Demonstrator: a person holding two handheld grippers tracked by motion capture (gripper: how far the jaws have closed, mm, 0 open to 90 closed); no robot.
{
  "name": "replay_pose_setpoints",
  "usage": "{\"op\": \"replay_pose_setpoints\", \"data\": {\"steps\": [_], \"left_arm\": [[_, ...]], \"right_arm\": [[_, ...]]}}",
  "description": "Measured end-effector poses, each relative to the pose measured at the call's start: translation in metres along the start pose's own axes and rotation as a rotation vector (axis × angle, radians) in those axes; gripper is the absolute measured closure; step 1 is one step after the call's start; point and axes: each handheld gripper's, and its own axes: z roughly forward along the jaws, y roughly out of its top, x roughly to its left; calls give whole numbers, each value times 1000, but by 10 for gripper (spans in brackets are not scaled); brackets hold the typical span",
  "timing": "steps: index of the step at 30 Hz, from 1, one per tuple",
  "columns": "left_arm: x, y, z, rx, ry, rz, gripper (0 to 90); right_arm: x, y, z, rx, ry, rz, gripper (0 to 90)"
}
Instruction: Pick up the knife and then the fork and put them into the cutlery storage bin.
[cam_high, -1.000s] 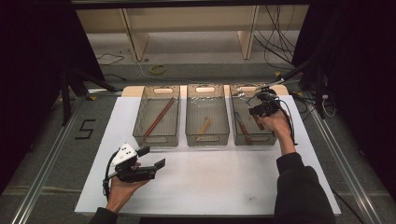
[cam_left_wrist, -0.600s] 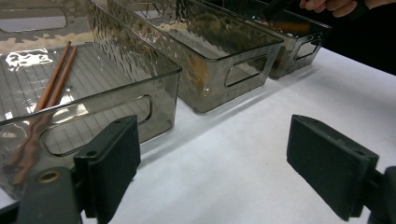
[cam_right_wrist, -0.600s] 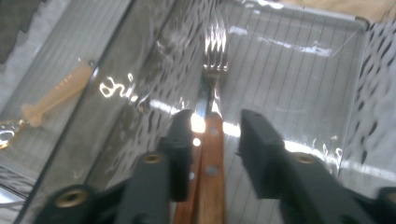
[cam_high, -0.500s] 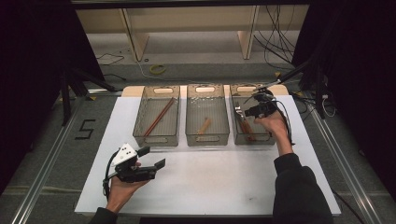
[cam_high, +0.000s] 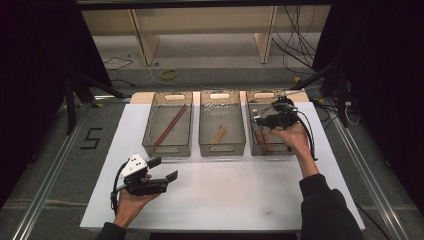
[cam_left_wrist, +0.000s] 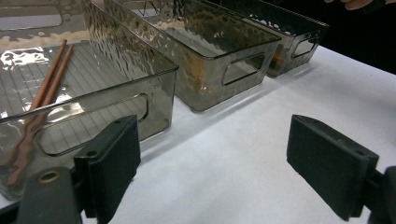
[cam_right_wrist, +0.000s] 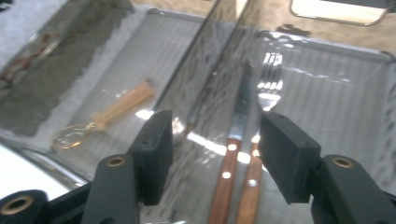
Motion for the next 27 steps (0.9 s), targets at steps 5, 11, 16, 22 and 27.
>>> {"op": "replay_pose_setpoints", "data": {"steps": [5, 11, 16, 22, 27], "left_arm": [[0, 0, 0, -1, -3, -5, 168], [0, 0, 0, -1, -3, -4, 168], [0, 0, 0, 1, -6, -4, 168], [0, 0, 1, 2, -9, -5, 168], [0, 0, 1, 3, -11, -5, 168]], "right_arm": [[8, -7, -4, -40, 35, 3, 419], [14, -12, -6, -54, 45, -6, 393], [20, -16, -10, -70, 56, -20, 372], [29, -22, -14, -84, 67, -38, 344], [36, -28, -17, -113, 87, -51, 328]]}}
